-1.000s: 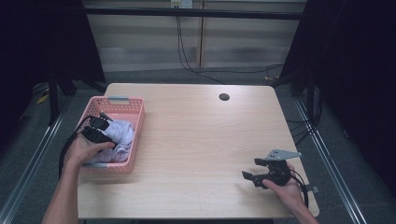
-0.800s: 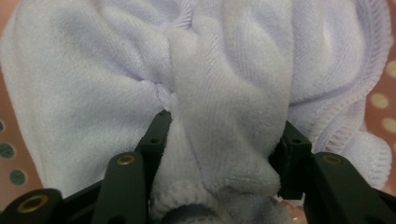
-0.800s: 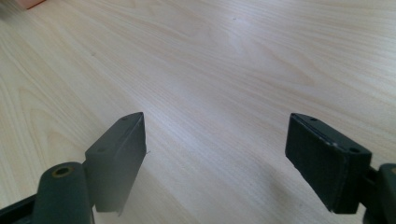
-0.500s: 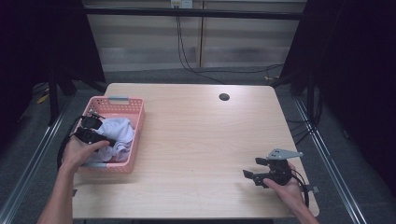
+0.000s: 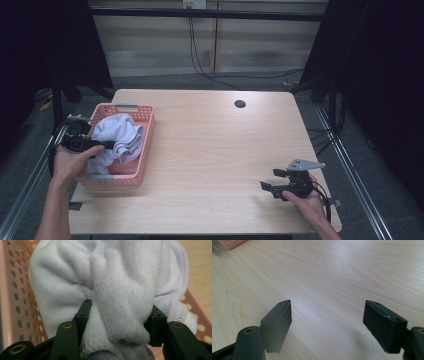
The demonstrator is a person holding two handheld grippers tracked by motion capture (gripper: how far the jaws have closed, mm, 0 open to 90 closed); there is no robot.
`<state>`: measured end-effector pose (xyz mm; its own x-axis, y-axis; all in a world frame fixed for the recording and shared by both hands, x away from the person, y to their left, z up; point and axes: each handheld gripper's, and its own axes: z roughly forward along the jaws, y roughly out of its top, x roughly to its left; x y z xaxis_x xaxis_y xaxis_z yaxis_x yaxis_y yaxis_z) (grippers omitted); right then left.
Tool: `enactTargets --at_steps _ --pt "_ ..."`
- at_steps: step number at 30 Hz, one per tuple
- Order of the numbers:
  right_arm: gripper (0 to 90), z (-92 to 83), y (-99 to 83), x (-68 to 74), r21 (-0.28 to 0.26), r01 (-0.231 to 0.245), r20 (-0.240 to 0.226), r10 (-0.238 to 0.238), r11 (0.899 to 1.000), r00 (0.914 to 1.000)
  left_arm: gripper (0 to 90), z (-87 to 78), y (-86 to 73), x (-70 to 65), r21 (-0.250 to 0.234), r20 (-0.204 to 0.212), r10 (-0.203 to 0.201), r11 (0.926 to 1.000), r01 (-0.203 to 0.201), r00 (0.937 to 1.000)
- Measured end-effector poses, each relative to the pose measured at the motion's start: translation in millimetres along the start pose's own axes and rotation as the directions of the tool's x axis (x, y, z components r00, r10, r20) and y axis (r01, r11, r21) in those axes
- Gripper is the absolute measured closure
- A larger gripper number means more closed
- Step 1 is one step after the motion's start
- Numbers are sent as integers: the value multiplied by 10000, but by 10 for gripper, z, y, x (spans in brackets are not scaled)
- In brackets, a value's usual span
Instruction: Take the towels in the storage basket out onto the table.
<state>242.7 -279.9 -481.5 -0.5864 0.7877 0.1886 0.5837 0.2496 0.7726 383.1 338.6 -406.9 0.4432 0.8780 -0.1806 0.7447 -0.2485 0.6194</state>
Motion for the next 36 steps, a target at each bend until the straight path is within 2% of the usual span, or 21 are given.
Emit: enactTargets --at_steps 8,11,13,16,18,22,30,36 --pt "217 22 0 -14 97 -19 40 18 10000 10000 500 -131 24 11 -793 265 -76 9968 97 9996" --pt "217 21 3 -10 80 -7 56 7 10000 10000 499 -177 48 -4 -786 173 141 9968 -127 9997" --pt "216 17 4 -12 45 38 59 -38 10000 10000 499 -215 67 -9 -975 184 101 9952 -82 9998" --pt "212 16 9 -19 22 -72 81 72 10000 9999 499 -266 101 -2 -1202 241 186 9926 -155 9995" --pt "208 18 7 -30 13 -183 84 183 9998 9998 499 -296 123 -1 -1322 277 104 9912 -66 9996" --pt "208 37 14 -35 69 -130 122 129 9999 9998 499 -360 157 -38 -1436 203 276 9893 -244 9994" --pt "208 9 10 -24 5 -79 128 78 10000 9999 496 -462 244 -154 -1824 204 354 9827 -311 9992" --pt "207 -13 0 -23 -23 -22 97 23 10000 9999 495 -528 303 -242 -1841 124 575 9814 -542 9983"
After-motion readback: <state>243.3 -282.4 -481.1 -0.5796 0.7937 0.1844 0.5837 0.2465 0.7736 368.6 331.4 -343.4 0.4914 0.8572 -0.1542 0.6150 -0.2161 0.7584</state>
